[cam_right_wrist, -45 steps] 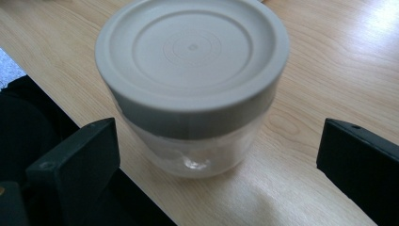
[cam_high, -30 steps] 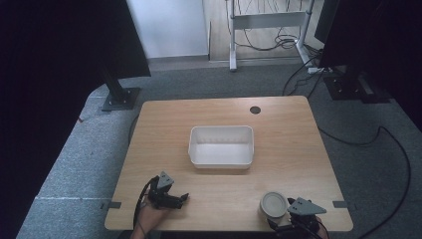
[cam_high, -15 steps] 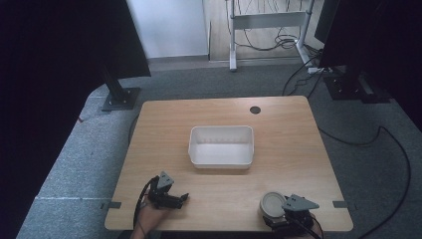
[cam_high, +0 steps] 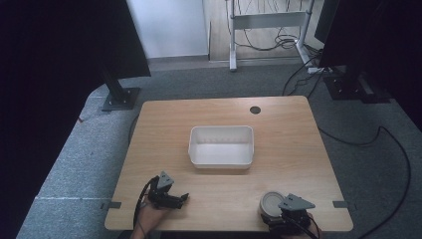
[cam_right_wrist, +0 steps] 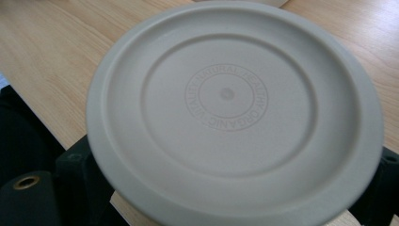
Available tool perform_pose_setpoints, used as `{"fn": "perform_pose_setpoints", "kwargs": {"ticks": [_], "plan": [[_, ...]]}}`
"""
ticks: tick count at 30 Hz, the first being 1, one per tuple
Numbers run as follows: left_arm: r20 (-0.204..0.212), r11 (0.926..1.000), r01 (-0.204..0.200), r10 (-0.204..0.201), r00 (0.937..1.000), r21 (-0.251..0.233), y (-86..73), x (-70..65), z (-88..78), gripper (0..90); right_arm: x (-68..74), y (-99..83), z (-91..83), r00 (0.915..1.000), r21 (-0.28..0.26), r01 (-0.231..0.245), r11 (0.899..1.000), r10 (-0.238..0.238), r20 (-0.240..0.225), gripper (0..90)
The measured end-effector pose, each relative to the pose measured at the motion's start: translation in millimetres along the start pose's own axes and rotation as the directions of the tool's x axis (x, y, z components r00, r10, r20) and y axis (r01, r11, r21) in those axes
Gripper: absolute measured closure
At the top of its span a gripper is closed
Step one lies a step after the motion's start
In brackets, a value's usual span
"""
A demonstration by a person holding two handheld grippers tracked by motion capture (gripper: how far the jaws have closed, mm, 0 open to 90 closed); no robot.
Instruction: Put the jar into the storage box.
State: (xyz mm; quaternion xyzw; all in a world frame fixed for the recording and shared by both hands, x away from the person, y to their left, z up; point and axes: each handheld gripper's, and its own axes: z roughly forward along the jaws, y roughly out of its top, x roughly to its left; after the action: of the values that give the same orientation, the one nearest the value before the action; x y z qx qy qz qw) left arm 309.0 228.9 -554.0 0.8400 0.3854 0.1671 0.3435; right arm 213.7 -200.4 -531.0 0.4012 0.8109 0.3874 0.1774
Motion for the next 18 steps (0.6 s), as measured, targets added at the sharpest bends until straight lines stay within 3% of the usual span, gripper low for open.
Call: {"fn": "perform_pose_setpoints", "kwargs": {"ticks": [8,18], "plan": [[0.0,1.0,0.0,0.0,1.0,0.0,0.0,0.0,0.0,2.1,0.1,2.8,-3.1,0.9989,-0.008,-0.02,1.0,0.02,0.042,9.0],[0.0,1.0,0.0,0.0,1.0,0.0,0.0,0.0,0.0,2.2,1.2,11.8,-2.9,0.9985,-0.01,-0.005,1.0,0.005,0.054,9.1]]}}
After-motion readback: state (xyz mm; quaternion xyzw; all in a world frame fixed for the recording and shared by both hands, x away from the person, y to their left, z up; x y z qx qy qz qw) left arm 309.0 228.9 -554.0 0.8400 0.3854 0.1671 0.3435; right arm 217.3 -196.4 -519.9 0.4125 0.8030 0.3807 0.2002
